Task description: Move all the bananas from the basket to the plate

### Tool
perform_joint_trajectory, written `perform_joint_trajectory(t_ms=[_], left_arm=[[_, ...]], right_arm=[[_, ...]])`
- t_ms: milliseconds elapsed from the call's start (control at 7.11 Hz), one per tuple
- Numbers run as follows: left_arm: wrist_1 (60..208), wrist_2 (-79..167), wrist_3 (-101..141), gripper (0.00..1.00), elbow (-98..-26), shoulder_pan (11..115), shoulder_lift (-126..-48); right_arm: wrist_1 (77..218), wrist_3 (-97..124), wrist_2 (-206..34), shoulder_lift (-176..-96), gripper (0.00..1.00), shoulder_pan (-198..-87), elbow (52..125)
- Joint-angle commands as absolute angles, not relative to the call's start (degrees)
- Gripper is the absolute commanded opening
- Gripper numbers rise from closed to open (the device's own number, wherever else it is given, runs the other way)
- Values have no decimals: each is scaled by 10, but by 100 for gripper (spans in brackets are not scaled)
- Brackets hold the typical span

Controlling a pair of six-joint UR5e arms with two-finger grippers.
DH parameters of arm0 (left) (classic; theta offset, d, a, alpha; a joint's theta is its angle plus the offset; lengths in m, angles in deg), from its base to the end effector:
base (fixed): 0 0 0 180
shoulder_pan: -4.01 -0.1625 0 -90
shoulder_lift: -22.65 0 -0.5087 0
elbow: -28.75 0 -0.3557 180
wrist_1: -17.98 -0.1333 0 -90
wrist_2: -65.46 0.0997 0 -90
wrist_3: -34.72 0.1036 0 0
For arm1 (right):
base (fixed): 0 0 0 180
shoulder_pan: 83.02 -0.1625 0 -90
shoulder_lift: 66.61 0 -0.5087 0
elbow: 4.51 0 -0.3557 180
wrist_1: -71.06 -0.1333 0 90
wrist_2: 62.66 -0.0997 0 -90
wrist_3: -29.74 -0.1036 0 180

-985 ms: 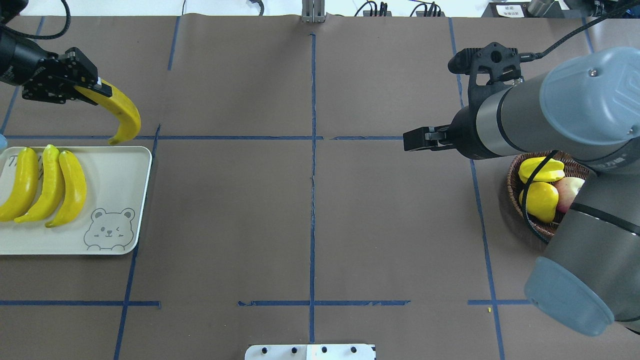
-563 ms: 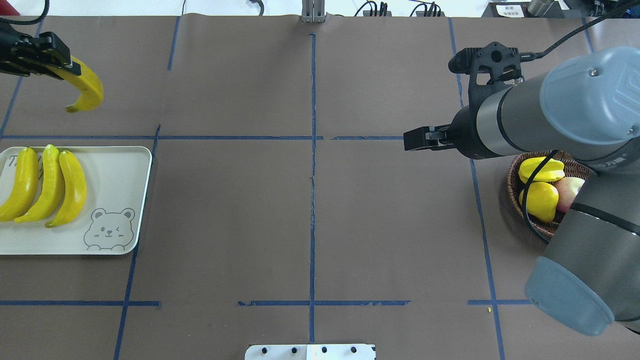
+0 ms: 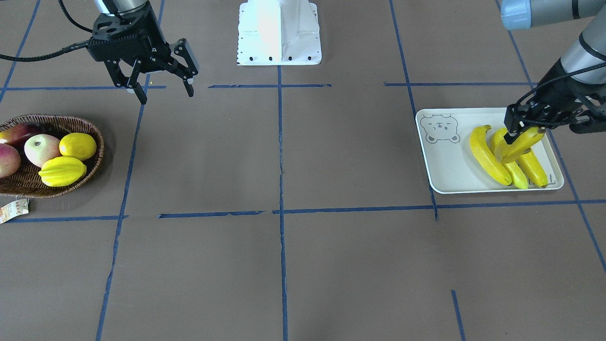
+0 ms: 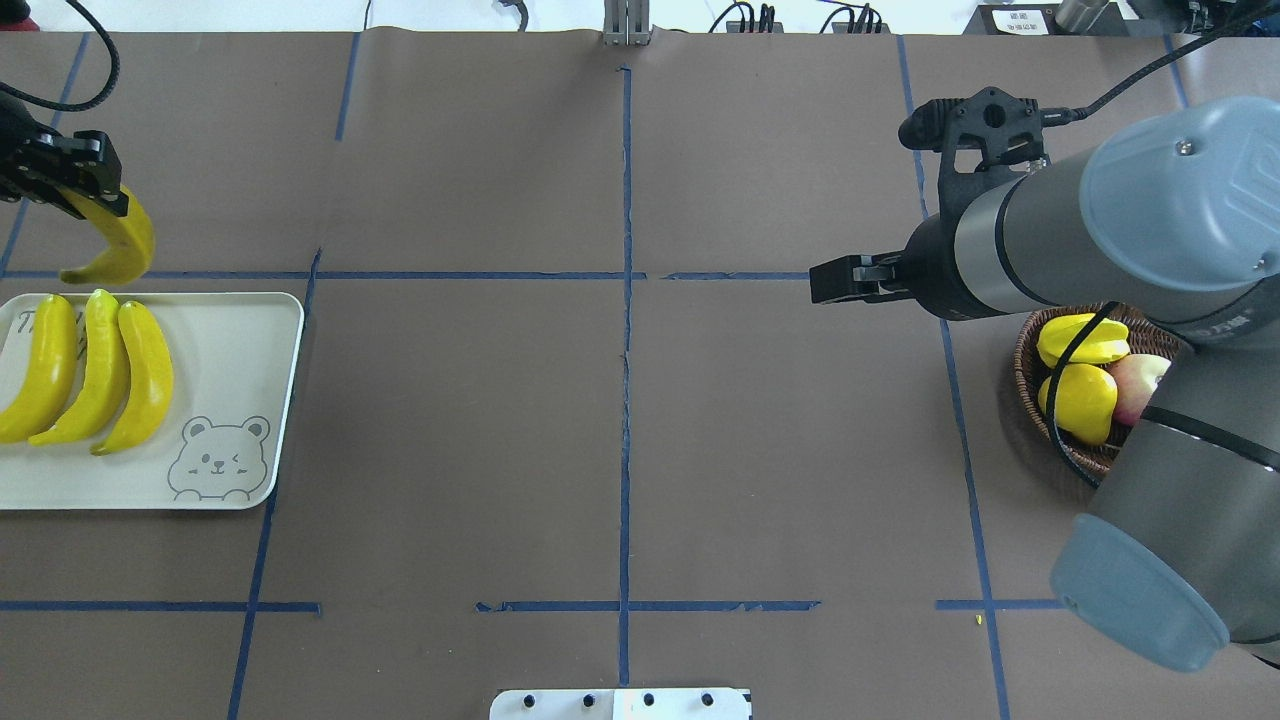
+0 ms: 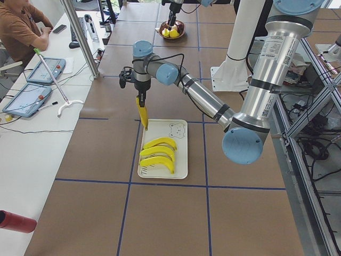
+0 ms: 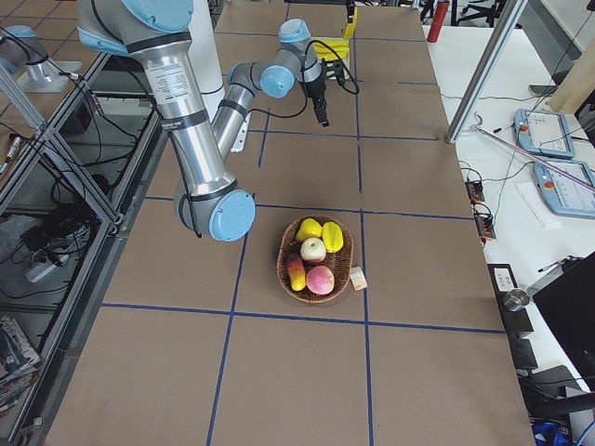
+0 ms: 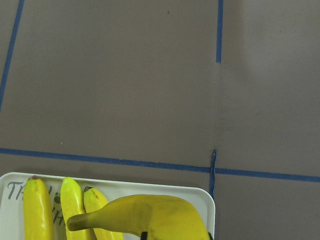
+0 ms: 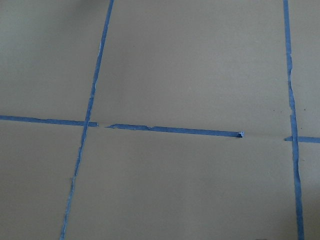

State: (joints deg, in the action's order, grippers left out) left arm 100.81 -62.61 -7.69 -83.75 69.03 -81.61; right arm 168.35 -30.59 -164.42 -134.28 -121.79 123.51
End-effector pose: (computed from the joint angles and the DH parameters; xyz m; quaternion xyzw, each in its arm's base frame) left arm 0.1640 -0.5163 0.4643 0.0259 0.3963 -0.0562 0.9160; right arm -0.3276 -0.4070 0.3052 0.1741 -0.4189 0.0250 0.8908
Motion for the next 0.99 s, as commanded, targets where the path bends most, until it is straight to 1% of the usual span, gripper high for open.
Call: perform_joint_trajectory(t_ms=[0, 141, 422, 844], left_arm=[[1002, -679, -76, 0, -838, 668, -796], [1004, -689, -76, 0, -838, 666, -782], [1001, -690, -82, 0, -826, 618, -779], [1002, -719, -82, 0, -790, 601, -778]], right_arm=[[1684, -306, -1644, -1344, 100, -1218, 1235], [1684, -306, -1644, -1344, 100, -1218, 1236], [1684, -306, -1644, -1344, 100, -1218, 1236], [1684, -306, -1644, -1344, 100, -1218, 1236]])
